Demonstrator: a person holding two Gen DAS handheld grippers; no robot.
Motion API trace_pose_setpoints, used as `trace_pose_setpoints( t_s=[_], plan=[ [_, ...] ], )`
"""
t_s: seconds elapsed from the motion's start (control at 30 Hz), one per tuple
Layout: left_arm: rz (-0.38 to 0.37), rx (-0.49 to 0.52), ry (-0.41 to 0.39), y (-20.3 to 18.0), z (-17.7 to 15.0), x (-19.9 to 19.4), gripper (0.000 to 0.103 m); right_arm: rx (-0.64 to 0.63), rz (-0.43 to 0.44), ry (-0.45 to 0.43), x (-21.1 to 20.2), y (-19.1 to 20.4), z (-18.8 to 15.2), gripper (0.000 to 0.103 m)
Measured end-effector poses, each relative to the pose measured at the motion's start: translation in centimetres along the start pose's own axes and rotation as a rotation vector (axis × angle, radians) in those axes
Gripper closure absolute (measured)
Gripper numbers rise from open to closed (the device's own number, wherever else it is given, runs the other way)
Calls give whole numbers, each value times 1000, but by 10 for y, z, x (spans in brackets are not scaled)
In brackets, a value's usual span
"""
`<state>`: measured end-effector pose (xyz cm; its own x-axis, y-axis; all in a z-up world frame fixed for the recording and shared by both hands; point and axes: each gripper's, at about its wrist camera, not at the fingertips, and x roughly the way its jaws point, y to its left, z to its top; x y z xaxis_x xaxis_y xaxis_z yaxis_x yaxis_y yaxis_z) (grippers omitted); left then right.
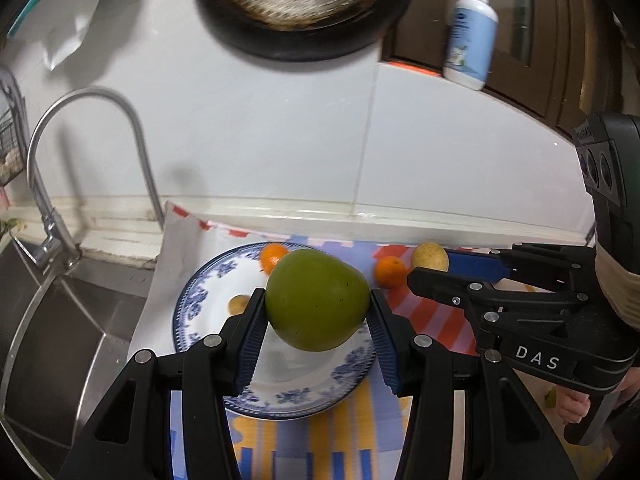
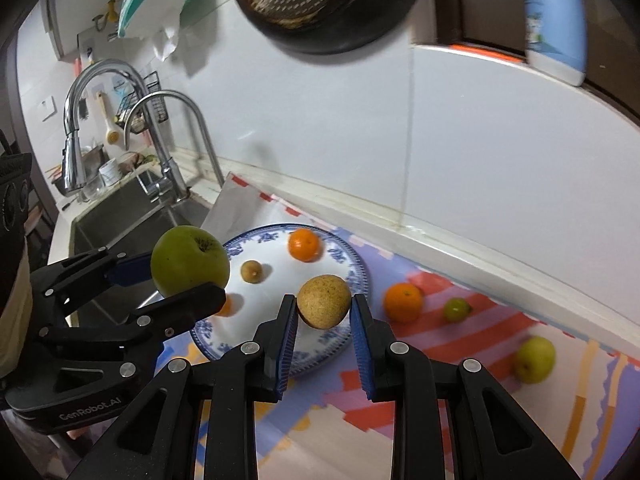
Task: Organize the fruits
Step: 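Carry the apple and pear over the plate and open both grippers to release them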
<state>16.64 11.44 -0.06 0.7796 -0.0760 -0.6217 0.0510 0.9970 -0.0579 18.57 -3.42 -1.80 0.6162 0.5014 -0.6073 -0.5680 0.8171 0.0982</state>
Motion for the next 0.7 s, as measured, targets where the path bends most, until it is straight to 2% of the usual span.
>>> trace_pose_setpoints(
  t_s=[0.47,0.7],
  plan=[
    [81,-2,72,61,-13,36,54,-35,56,131,79,34,2,75],
    [82,-14,116,79,-16,61,54,-39,71,184,108,43,-2,75]
  ],
)
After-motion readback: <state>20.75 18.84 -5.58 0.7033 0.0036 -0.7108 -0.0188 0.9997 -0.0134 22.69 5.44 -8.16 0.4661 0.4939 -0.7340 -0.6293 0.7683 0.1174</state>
